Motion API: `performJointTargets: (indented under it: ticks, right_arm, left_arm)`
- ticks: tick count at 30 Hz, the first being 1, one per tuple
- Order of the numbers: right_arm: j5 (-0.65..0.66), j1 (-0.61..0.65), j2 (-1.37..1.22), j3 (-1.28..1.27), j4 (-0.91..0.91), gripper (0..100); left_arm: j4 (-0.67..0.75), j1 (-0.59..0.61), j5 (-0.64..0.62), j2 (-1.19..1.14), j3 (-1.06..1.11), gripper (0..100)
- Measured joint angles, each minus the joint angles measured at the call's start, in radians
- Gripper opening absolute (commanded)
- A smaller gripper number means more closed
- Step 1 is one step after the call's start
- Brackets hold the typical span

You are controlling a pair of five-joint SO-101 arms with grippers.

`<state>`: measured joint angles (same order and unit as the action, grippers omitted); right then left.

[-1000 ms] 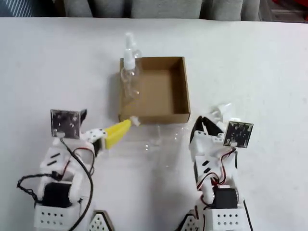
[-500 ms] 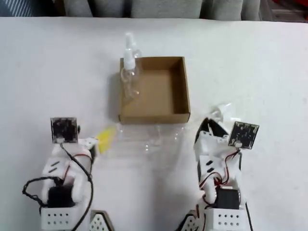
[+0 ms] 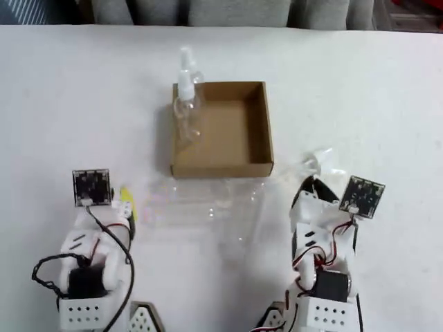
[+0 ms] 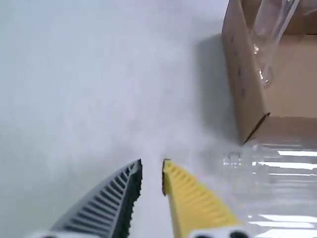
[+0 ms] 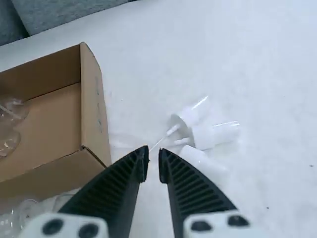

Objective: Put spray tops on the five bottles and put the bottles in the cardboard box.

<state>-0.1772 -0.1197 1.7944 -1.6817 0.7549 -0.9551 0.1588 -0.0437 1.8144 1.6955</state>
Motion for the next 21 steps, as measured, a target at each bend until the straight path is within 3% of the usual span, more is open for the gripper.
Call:
performJointTargets:
  ticks: [7, 13, 21]
  right_arm:
    - [0.000, -0.018, 0.000, 0.000, 0.000, 1.8]
    - [0.000, -0.017, 0.000, 0.000, 0.000, 1.8]
    - [0.000, -0.017, 0.000, 0.000, 0.000, 1.8]
  left_arm:
    - [-0.043, -0.023, 0.008, 0.000, 0.000, 9]
    - [-0.098, -0.052, 0.137, 0.000, 0.000, 8]
    - [-0.098, -0.052, 0.150, 0.000, 0.000, 8]
